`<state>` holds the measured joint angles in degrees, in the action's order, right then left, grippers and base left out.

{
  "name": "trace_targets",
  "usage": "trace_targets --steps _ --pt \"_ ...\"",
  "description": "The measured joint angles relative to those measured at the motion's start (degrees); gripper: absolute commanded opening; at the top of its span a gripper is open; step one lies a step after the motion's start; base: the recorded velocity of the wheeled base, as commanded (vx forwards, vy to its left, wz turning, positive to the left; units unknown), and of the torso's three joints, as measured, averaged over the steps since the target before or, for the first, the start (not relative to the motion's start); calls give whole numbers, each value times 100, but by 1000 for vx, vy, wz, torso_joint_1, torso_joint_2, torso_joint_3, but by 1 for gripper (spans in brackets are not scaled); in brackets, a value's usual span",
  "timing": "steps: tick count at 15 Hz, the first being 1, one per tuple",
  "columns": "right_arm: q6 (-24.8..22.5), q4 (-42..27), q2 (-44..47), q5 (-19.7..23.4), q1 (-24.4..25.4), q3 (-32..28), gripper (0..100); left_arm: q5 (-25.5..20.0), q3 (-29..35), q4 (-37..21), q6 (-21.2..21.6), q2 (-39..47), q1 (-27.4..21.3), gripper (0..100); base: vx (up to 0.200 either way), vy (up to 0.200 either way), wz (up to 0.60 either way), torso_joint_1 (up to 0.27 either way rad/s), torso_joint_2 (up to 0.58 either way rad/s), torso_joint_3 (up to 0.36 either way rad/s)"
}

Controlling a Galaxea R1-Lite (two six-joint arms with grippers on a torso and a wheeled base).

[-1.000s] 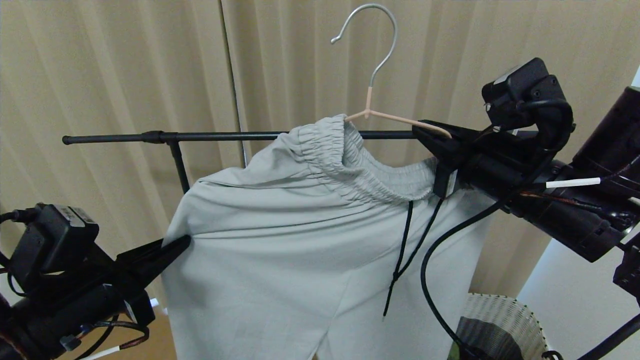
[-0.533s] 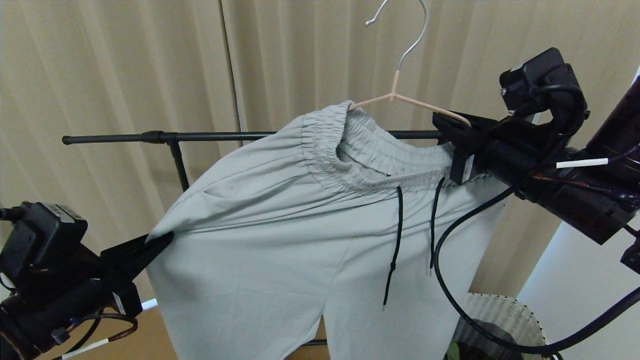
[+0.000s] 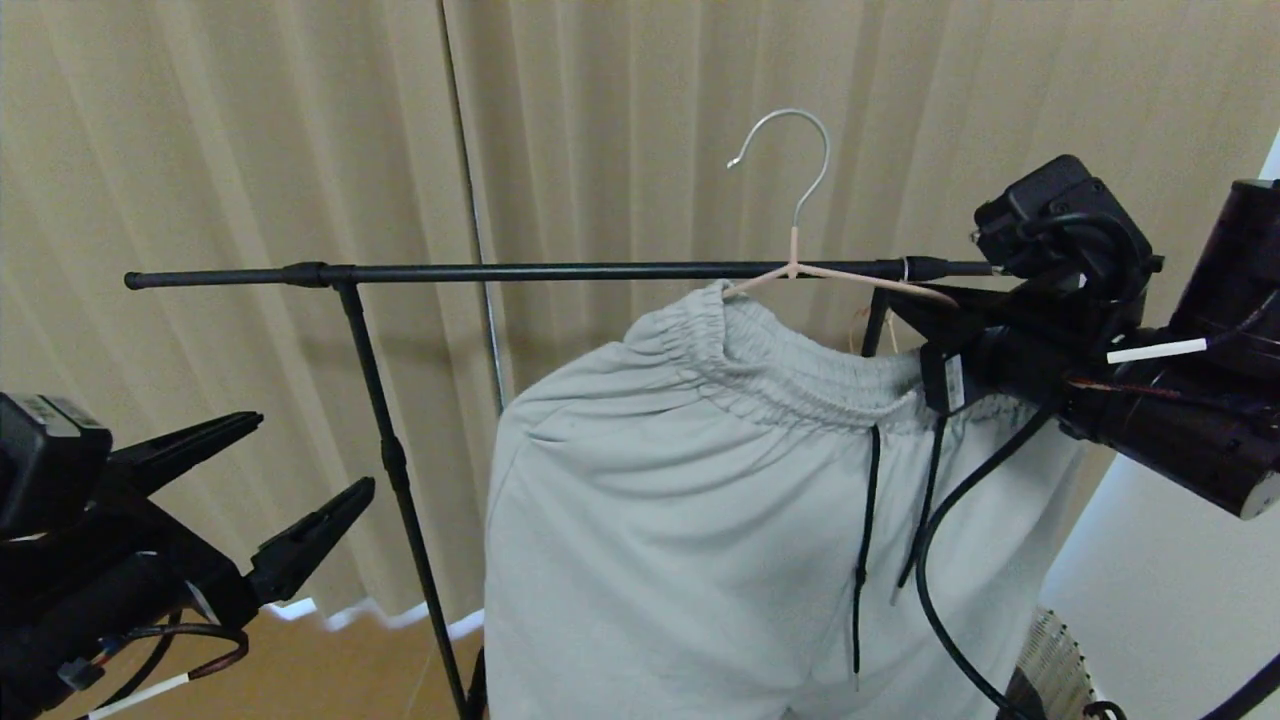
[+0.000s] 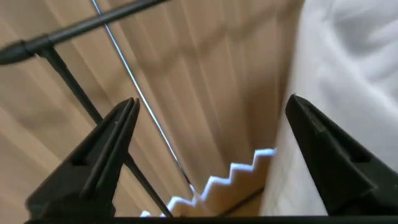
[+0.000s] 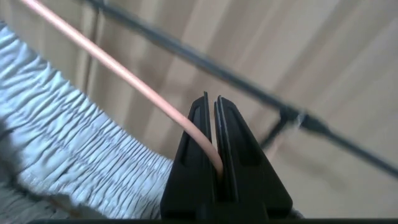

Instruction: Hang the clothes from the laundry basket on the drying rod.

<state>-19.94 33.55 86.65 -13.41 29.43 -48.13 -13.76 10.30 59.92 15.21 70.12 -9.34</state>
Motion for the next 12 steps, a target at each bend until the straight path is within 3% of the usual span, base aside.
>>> trace_targets --steps 2,4,8,12 --pt "2 -734 -157 -343 -5 4 0 123 196 -291 -16 -194 24 100 0 0 0 0 0 0" --pt "18 -1365 -283 -747 -11 4 0 380 522 -1307 -72 -439 28 100 0 0 0 0 0 0" --pt "43 -1571 -313 -785 -295 21 0 468 1469 -3630 -808 -1271 -135 100 0 0 0 0 0 0" --pt "104 -1593 -171 -788 -686 -5 0 440 1593 -3543 -901 -1687 -295 100 0 0 0 0 0 0"
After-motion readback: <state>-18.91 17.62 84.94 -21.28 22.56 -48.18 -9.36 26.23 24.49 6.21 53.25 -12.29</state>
